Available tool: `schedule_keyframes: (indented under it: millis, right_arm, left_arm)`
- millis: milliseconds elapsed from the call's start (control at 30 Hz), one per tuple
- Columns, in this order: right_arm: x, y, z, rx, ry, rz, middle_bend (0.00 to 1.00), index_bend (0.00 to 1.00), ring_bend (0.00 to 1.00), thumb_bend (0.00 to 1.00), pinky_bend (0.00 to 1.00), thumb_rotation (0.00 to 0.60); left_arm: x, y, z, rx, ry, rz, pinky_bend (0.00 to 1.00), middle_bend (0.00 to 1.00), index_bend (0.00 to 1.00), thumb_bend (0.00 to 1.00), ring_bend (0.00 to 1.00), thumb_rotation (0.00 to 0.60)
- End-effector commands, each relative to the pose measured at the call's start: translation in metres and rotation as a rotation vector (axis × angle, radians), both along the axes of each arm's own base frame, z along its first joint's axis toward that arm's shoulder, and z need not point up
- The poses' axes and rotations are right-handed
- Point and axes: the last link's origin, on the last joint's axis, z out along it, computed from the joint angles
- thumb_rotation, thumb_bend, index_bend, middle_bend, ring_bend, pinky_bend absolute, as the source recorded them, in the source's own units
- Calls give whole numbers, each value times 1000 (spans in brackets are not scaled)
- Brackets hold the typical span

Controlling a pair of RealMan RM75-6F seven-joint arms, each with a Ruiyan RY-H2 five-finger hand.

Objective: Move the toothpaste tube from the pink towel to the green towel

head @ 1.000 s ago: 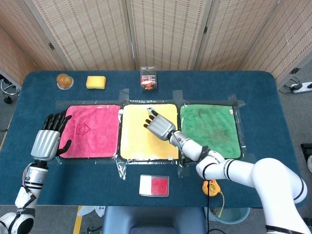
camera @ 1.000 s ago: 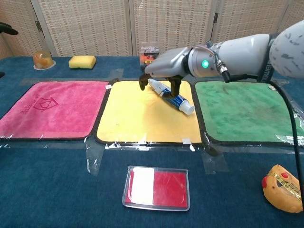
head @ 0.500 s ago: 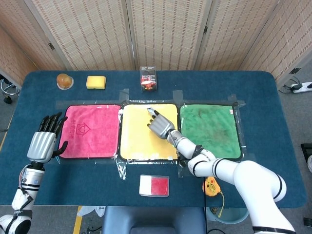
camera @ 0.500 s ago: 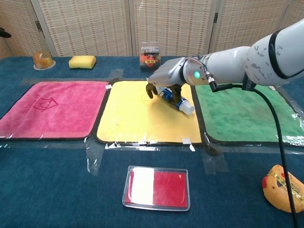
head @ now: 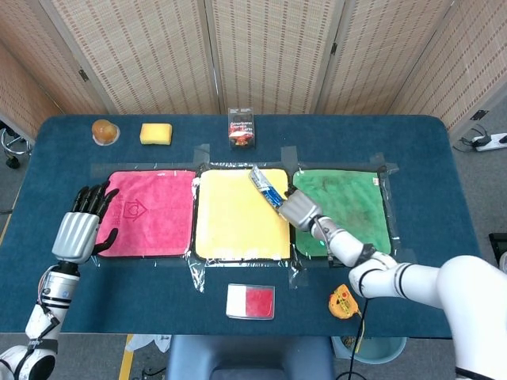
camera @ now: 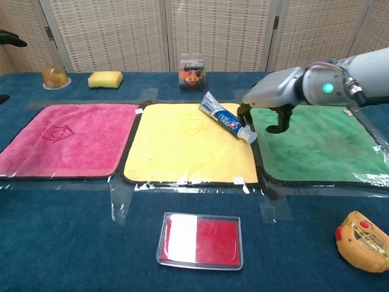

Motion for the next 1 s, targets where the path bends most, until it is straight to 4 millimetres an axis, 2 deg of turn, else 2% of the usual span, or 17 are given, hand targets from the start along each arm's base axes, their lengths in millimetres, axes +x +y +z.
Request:
schedule_keyframes:
  millis: [33,133,200,367,667,1000]
  right_arm:
    - [-27,11,21,-25,14,-49,295,255,156,510,61,600]
    - [-33,15,35,-47,-5,-61,298,255,164,511,61,600]
    - [-29,15,43,-69,-48,-63,298,256,166,511,61,600]
    - [-5,5,43,-87,-151,-39,256,256,166,511,61,600]
    - [38,-23,2,-41,-178,-11,141,179,128,500,0,600]
    - [60,-41,-40,-10,-136,-5,160,184,102,494,0,600]
  left_arm:
    - [1,0,0,0,0,-2,9,51,111,428,24,600]
    - [2,0,0,2,0,-5,9,51,110,428,24,600]
    - [2,0,0,3,0,-5,9,51,110,429,24,600]
    - [3,-1,0,3,0,-5,9,51,109,428,24,600]
    - [-5,-6,5,15,-1,20,9,51,109,429,24,600]
    - [-13,-10,6,15,0,46,9,51,109,429,22,600]
